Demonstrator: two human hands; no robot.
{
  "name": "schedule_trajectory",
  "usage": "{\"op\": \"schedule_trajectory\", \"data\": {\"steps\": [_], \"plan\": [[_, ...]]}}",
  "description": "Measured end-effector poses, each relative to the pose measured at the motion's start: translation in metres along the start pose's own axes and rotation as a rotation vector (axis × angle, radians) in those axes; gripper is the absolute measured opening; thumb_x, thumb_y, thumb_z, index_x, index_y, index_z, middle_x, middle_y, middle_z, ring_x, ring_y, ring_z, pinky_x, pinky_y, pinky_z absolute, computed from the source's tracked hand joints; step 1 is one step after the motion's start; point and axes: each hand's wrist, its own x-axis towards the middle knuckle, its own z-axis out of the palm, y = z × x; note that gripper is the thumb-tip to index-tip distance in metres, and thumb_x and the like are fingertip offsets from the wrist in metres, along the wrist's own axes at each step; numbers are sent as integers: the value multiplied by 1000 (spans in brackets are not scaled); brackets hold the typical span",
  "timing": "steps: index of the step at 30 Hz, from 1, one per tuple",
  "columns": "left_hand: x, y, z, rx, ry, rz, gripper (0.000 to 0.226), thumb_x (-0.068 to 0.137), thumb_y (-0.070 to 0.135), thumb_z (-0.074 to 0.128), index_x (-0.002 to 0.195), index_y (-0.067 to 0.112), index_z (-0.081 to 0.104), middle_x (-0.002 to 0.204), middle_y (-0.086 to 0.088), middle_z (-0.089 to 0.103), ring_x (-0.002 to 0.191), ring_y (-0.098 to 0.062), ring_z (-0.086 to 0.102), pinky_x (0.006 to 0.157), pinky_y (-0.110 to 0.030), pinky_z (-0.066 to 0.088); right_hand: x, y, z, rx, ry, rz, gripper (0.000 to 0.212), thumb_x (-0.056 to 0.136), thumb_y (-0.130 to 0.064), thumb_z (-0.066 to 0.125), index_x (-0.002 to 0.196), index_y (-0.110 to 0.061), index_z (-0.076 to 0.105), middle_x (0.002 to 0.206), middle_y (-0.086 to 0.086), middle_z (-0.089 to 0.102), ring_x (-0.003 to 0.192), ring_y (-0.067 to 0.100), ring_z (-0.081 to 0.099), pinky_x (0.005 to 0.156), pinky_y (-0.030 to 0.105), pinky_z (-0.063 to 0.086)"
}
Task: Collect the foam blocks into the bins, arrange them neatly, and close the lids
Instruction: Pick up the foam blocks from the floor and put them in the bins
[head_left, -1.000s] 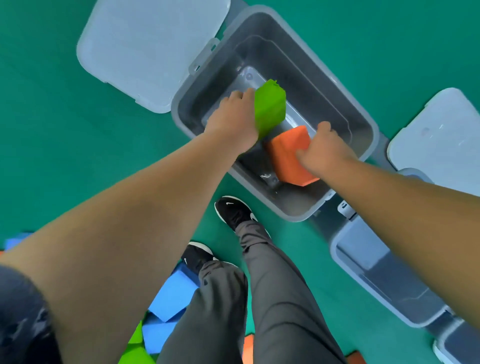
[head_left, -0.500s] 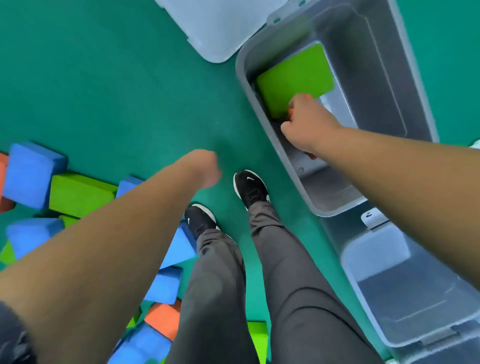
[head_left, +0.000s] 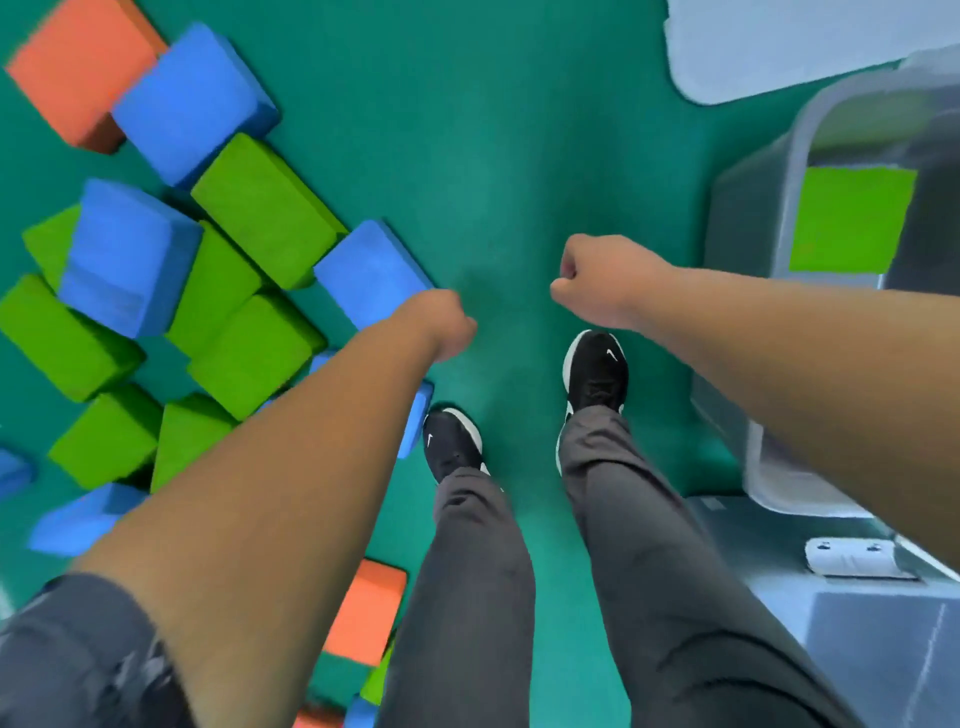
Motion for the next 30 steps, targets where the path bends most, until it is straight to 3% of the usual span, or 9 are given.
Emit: {"op": "schedule_trajectory", "data": {"steps": [4, 7, 10, 13, 16, 18, 22, 25, 30], "plan": [[-12, -70, 72, -139, -32, -79, 31, 103, 25, 45, 117, 5, 64, 130, -21, 64, 112, -37, 58, 82, -35, 41, 22, -56, 56, -177, -111, -76, 24, 99, -32, 48, 110, -11, 54, 98, 9, 60, 90, 32, 59, 70, 38, 50], [-20, -121, 131, -231, -85, -130, 33, 102, 23, 45, 118, 3, 66, 128, -21, 66, 110, -37, 60, 81, -34, 41, 36, -94, 95, -255, -155, -102, 17, 97, -27, 48, 96, -11, 51, 83, 7, 57, 75, 30, 57, 56, 33, 39], [-26, -172, 182, -295, -134, -223, 32, 101, 25, 48, 117, 3, 64, 126, -22, 65, 110, -38, 61, 77, -35, 39, 51, -130, 127, -321, -187, -120, 16, 96, -25, 47, 84, -14, 46, 78, 5, 52, 65, 24, 50, 53, 31, 35], [-27, -211, 215, -388, -99, -285, 23, 99, 24, 51, 104, 4, 61, 112, -26, 63, 97, -38, 63, 63, -35, 34, 66, -159, 148, -397, -183, -139, 25, 95, -21, 47, 73, -17, 36, 79, 4, 44, 62, 23, 43, 52, 30, 33], [-21, -238, 232, -446, -40, -314, 25, 96, 24, 52, 75, 13, 46, 84, -20, 56, 66, -25, 49, 54, -34, 28, 80, -184, 162, -434, -160, -160, 20, 96, -16, 46, 77, -14, 44, 90, 6, 47, 65, 23, 42, 54, 30, 33], [-15, -251, 235, -484, 6, -320, 30, 96, 24, 53, 71, 14, 39, 80, -14, 52, 63, -22, 43, 54, -35, 28, 90, -198, 168, -467, -164, -185, 12, 98, -14, 43, 87, -12, 49, 94, 6, 45, 73, 24, 43, 60, 32, 35], [0, -269, 228, -575, 92, -368, 15, 95, 23, 56, 91, 10, 52, 113, -23, 58, 91, -36, 56, 68, -37, 38, 120, -218, 180, -508, -162, -199, 8, 97, -15, 48, 102, -9, 50, 112, 9, 44, 82, 25, 46, 65, 35, 37], [25, -280, 226, -658, 178, -410, 40, 94, 24, 61, 128, 4, 54, 135, -22, 50, 116, -43, 57, 87, -42, 46, 145, -227, 183, -537, -105, -182, 17, 94, -18, 54, 106, -10, 47, 121, 9, 39, 78, 28, 52, 63, 36, 39], [61, -288, 231, -713, 267, -437, 61, 86, 23, 70, 139, 5, 44, 143, -20, 44, 128, -44, 50, 99, -50, 47, 192, -241, 188, -622, 10, -297, 48, 92, -28, 65, 132, -5, 49, 137, 13, 40, 109, 36, 54, 83, 42, 49]]}}
